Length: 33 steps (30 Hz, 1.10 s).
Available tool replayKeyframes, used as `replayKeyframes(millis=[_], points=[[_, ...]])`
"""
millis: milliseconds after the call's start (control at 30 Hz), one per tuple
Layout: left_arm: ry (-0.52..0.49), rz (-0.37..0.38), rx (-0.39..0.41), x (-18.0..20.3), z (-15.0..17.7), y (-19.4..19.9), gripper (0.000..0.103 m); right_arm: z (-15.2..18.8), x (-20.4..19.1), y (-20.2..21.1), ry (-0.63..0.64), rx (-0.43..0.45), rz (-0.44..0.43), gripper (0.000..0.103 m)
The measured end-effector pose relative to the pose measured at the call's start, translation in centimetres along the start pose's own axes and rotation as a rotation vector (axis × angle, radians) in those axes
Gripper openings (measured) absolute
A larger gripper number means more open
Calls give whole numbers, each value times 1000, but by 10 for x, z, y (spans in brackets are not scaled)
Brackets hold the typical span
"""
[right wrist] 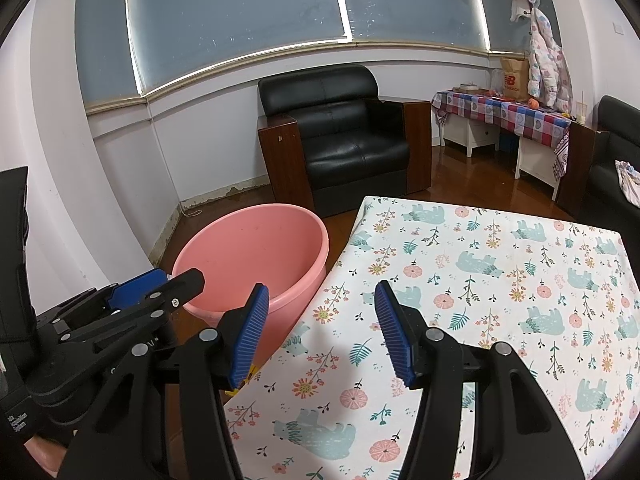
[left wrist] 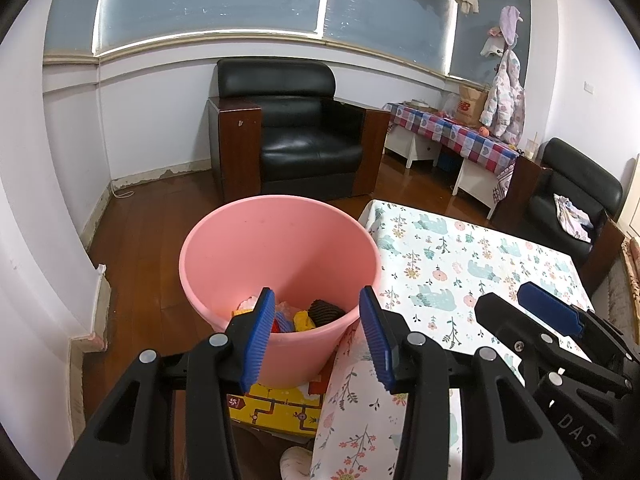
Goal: Collect trash
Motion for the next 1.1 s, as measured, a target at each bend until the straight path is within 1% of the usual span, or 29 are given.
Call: replayKeyframes(millis=[767, 1100], points=[[-2, -3, 3, 1, -1, 0, 44, 1, 2, 2, -1, -2, 2, 56], [-3, -3, -13, 5, 9, -4, 44, 3, 5, 3, -6, -2, 4, 56]])
Point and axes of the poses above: each gripper's, at about its wrist camera, not at the fingertips, and y roughly against the way its jaws point, x to its right, z to its underside, the point moved 1 cm from there along -y, roughly the way its jaws point, and after that the axes turned 6 degrees about x, right-handed, at the moved point
